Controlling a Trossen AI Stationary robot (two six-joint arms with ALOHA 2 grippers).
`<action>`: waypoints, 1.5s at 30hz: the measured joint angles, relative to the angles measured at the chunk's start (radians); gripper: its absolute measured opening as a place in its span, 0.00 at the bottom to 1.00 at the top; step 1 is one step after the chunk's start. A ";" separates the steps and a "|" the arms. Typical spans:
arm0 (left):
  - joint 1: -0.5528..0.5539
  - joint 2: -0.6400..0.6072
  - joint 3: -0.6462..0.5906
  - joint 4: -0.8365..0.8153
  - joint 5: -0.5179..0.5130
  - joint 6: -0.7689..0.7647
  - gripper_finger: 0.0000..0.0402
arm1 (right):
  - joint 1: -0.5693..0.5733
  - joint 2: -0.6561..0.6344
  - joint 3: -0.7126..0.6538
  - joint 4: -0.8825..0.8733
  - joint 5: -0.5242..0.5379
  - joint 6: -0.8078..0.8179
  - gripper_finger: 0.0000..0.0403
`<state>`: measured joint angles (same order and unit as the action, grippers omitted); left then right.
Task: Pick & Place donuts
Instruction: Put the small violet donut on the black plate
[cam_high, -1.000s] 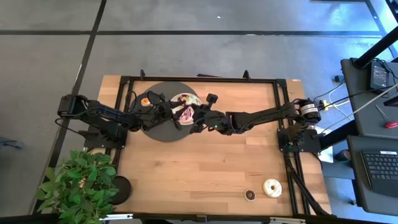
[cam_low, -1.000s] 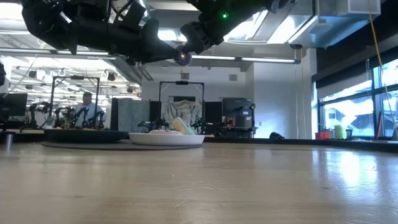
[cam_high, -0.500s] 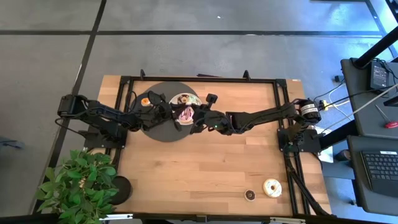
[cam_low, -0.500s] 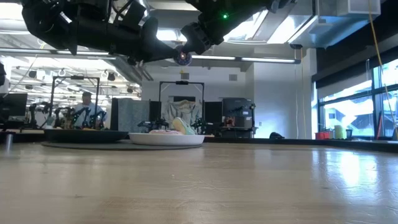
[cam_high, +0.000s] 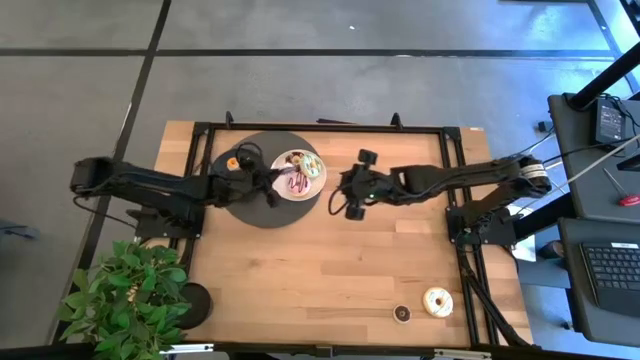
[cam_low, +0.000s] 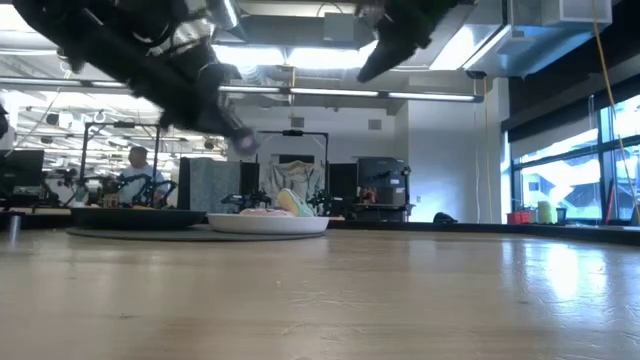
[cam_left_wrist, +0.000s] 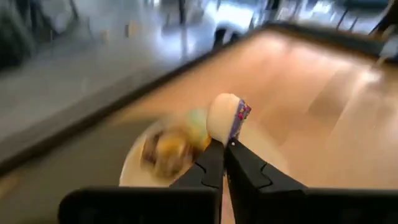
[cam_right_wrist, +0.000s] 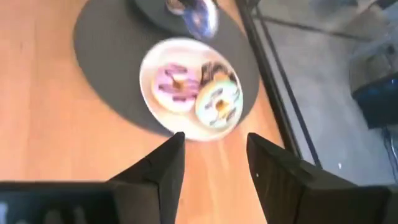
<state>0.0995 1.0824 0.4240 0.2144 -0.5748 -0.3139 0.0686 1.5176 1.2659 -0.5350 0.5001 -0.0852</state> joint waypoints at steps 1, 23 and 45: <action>0.014 -0.035 0.000 -0.099 0.020 -0.050 0.01 | 0.000 -0.007 0.000 -0.027 0.000 0.015 0.43; 0.289 -0.497 0.000 -1.050 0.208 -0.476 0.01 | -0.001 0.001 -0.001 -0.154 0.003 0.054 0.41; 0.494 -0.484 -0.140 -0.915 0.299 -0.466 0.02 | -0.001 0.001 -0.001 -0.158 0.004 0.053 0.41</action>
<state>0.5939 0.5980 0.2842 -0.7006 -0.2755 -0.7799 0.0677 1.5188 1.2652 -0.6933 0.5041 -0.0326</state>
